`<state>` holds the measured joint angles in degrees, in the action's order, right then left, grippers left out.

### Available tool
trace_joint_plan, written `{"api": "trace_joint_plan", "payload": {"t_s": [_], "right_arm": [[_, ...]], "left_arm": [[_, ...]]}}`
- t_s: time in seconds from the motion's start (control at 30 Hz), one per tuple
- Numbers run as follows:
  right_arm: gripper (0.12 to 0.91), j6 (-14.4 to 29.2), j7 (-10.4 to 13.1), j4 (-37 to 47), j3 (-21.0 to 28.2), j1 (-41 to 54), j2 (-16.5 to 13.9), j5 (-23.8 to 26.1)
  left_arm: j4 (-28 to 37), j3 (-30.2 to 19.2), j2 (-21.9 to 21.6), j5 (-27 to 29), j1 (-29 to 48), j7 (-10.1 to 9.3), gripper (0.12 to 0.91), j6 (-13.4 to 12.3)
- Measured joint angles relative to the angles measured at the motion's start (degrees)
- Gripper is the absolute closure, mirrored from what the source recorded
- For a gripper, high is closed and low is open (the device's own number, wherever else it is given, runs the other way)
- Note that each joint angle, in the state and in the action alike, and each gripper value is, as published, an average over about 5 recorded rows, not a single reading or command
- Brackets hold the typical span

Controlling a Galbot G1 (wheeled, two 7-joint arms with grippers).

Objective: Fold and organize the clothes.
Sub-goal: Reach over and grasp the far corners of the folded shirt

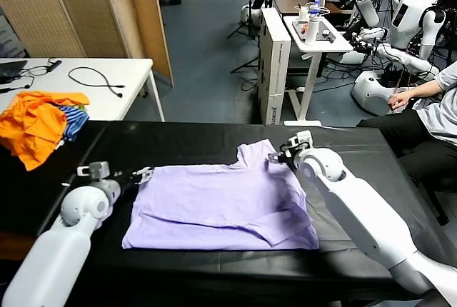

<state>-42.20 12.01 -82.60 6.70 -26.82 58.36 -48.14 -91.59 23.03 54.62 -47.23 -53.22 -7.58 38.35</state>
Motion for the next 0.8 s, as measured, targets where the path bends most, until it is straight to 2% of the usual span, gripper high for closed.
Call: {"api": "trace_joint_plan", "payload": {"t_s": [0.3,0.4,0.5,0.63,0.73,0.8], "right_arm": [[0.125,0.0,-0.3,2.3,0.4,0.1,1.3,1.1],[0.194,0.0,-0.8,2.7,0.4,0.1,1.3,1.5],[0.322,0.0,-1.3,3.1,0.5,0.0,1.4,1.8],[0.554,0.0,-1.9,3.7,0.6,0.0,1.7,2.3],[0.695,0.1,-2.5,4.1,0.7,0.0,1.9,2.7],[0.773,0.1,-2.8,4.3,0.7,0.0,1.9,2.9]], "left_arm": [[1.0,-0.4,0.6,0.1,0.2,0.06,0.123,-0.4],[1.0,-0.4,0.7,0.2,0.0,0.06,0.136,-0.6],[0.9,-0.3,0.7,0.3,-0.3,0.14,0.237,-0.8],[0.6,-0.3,0.7,0.3,-0.5,0.52,0.486,-0.8],[0.6,-0.3,0.7,0.3,-0.7,0.80,0.669,-0.8],[0.6,-0.3,0.6,0.4,-0.8,1.01,0.756,-0.8]]}}
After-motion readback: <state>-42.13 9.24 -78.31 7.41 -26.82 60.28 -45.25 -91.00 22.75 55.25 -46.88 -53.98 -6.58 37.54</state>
